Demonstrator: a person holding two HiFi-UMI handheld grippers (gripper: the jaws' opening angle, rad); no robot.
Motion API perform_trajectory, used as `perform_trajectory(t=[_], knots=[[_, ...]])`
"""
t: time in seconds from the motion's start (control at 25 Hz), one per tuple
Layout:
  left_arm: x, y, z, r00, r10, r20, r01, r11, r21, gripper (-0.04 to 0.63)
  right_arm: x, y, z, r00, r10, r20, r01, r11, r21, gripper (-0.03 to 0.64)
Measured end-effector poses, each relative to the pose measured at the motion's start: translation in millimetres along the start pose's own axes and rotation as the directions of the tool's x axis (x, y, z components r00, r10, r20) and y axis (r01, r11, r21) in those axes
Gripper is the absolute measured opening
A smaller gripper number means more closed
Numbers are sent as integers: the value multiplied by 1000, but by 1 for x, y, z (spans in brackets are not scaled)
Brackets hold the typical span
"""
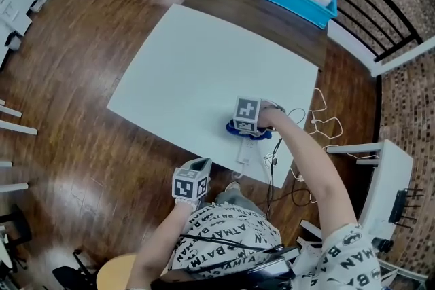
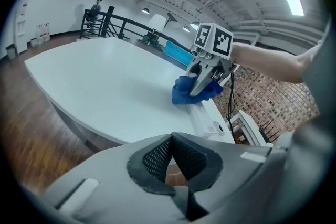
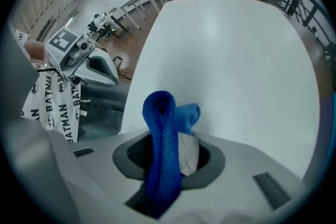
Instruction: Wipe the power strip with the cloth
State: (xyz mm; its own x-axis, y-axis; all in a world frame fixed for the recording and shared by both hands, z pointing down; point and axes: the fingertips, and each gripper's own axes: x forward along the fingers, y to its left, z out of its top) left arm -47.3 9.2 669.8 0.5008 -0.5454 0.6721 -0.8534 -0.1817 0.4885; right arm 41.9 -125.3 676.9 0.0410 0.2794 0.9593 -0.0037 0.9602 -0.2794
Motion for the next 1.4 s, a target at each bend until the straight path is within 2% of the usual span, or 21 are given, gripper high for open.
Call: perform_trajectory(t=[0.24, 0.44, 0.6, 0.64, 0.72, 0.84, 0.96, 1.24, 1.4], knots=[[0, 11, -2, 1000, 12, -17, -12, 1000, -6, -12, -16, -32, 5, 994, -52, 98, 40, 992, 121, 127], [0, 13, 1, 999, 18, -26, -18, 1000, -3, -12, -25, -55, 2, 984, -117, 131, 93, 979, 179, 127], [7, 14, 15, 1000, 19, -17, -19, 1000, 4, -12, -42, -55, 17, 955, -164, 249, 119, 975, 186, 127], [9, 13, 19, 1000, 17, -12, -17, 1000, 6, -12, -50, -53, 19, 937, -179, 299, 116, 969, 219, 127], [14, 9, 28, 1000, 5, -2, -5, 1000, 15, -12, -67, -45, 20, 882, -222, 416, 90, 945, 314, 126], [18, -6, 47, 999, -30, 22, 29, 999, 45, -12, -74, -34, -7, 795, -333, 508, 53, 871, 488, 126], [13, -16, 73, 996, -53, 66, 48, 996, 75, -12, -71, -15, -28, 715, -420, 560, -9, 794, 608, 124], [14, -46, 110, 987, -96, 127, 81, 989, 122, -12, -67, 36, -93, 567, -602, 563, -145, 600, 787, 123], [20, -61, 111, 986, -116, 122, 99, 985, 143, -12, -65, 65, -113, 507, -671, 541, -181, 531, 828, 121]])
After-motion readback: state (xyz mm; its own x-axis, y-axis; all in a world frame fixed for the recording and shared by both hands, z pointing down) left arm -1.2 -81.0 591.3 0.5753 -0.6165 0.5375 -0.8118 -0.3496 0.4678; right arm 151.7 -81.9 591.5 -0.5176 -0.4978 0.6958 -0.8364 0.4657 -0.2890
